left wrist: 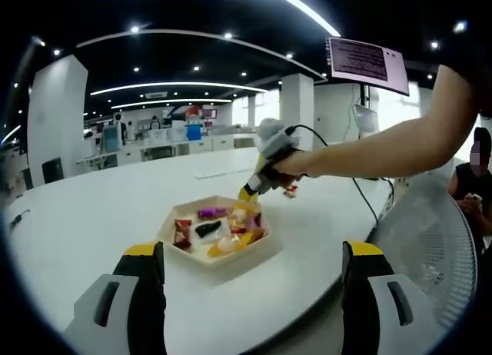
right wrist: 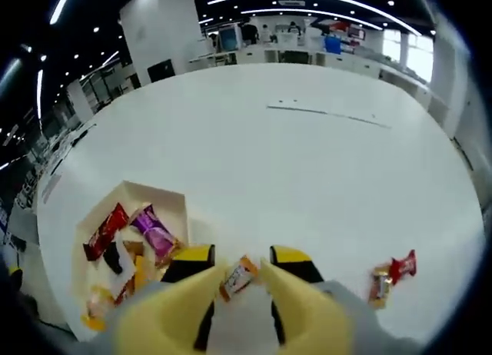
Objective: Place the target food into the container with the food tongs after gripping and lifting it, then release it inside without dropping or visibly crushing the food.
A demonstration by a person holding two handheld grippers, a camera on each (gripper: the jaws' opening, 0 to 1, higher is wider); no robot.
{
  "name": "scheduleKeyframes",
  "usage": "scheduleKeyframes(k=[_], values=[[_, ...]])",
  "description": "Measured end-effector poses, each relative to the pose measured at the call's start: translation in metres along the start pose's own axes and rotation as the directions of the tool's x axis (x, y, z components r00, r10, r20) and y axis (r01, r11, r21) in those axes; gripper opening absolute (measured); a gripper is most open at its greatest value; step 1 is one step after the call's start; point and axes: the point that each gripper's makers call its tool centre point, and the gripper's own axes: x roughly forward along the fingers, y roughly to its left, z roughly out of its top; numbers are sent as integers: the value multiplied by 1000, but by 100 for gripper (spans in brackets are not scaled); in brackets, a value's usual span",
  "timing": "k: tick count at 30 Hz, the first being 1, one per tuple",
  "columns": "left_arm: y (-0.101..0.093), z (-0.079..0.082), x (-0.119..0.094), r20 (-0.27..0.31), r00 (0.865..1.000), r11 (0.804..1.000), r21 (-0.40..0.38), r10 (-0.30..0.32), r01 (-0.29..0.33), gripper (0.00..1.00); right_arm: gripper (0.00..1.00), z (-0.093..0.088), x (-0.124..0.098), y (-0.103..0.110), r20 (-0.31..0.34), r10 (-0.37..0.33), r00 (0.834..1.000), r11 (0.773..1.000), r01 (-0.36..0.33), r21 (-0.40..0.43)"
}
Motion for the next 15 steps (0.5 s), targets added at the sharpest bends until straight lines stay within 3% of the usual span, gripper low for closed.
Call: scheduleKeyframes(k=[9,15], values=[[0,1,0,3,1000,1000,1,-1,1,93,29,-6,-12,-22,-35,-24,999,999,25,39],[-1,1,0,5,1000,1000,1,-3,3,93,29,-1,-20,-22,-26,-21,999,998,23,65]])
